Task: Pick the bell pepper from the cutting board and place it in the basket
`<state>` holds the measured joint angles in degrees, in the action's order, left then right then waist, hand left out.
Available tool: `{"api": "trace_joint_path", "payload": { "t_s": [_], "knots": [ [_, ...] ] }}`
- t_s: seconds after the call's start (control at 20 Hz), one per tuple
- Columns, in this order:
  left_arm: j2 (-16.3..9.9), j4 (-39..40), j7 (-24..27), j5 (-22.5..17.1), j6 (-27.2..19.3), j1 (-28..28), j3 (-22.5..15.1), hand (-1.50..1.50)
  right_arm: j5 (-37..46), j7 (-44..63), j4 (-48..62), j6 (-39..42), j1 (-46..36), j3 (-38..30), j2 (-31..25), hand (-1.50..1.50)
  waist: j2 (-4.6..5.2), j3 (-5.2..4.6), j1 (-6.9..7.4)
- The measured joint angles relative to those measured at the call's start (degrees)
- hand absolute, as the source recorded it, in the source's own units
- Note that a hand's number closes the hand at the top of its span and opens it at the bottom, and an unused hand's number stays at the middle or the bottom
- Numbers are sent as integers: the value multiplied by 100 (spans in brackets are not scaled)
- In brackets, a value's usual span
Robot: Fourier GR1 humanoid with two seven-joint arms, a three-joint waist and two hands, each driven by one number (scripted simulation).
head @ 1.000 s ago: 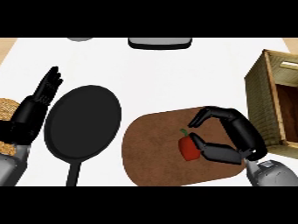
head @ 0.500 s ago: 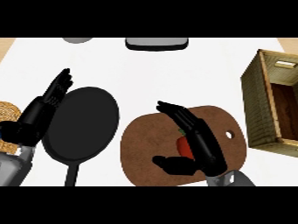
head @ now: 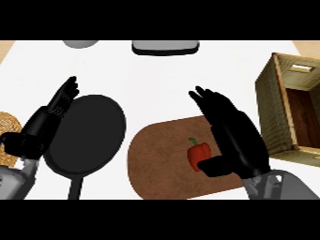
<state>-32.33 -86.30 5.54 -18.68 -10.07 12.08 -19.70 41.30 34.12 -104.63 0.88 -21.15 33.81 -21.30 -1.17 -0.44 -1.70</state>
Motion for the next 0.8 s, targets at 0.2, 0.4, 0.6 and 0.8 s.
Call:
{"api": "trace_joint_path", "payload": {
  "t_s": [0.2, 0.4, 0.6, 0.8],
  "knots": [
    [-6, -78, -78, 19, -2, 9, 17, 0, -585, 1147, -650, 1474, -293, -11, -62, -150, 17, 9, 36],
    [7, -109, -84, 47, 26, -41, 50, 0, -1470, 2015, -1396, 2479, -394, -243, -21, -150, 41, 19, 54],
    [9, -257, -82, 91, 72, -149, 100, 0, -2251, 2362, -2032, 2824, -338, -712, -194, -150, 60, 28, 85],
    [137, -212, -99, 156, 90, -112, 133, 0, -2743, 2579, -2530, 2945, -211, -979, -438, -150, 77, 31, 84]
  ]
}}
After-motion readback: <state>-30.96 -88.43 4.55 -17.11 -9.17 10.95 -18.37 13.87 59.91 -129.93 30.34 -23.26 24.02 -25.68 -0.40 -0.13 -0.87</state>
